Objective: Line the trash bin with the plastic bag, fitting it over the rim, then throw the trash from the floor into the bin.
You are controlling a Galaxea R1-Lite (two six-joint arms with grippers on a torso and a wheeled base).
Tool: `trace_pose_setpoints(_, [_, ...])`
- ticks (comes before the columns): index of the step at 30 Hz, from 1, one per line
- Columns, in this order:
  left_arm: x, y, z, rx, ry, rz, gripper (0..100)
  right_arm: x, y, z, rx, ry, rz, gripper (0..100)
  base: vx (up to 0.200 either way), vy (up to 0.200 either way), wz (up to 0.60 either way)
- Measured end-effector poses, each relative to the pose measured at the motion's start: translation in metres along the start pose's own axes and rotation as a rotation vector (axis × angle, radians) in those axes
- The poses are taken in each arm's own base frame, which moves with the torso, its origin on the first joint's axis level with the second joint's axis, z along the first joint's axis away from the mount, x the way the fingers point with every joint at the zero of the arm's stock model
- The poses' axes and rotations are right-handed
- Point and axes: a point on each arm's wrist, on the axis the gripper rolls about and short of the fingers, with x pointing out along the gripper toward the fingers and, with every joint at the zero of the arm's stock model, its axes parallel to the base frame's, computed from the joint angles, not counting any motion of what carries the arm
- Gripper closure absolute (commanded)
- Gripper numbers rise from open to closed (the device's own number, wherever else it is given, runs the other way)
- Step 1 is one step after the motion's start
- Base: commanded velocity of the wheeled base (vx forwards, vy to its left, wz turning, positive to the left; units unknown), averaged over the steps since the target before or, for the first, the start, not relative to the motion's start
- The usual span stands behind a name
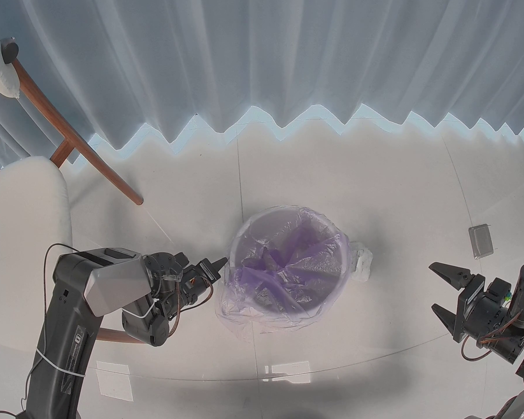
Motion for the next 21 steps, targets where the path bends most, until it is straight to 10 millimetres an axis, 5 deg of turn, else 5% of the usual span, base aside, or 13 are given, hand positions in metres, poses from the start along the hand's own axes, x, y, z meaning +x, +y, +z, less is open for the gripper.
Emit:
trace_pose_setpoints(10, [0.001,0.004,-0.010,0.023,0.021,0.010,100,0.000,0.000,-0.006,-0.008,0.073,0.010,0,0.000,0.000,0.00])
trace_pose_setpoints(21, [0.002,-0.002,-0.014,0.029,0.008,0.019,100,-0.006,0.010,-0.047,-0.096,0.320,0.075,0,0.000,0.000,0.00])
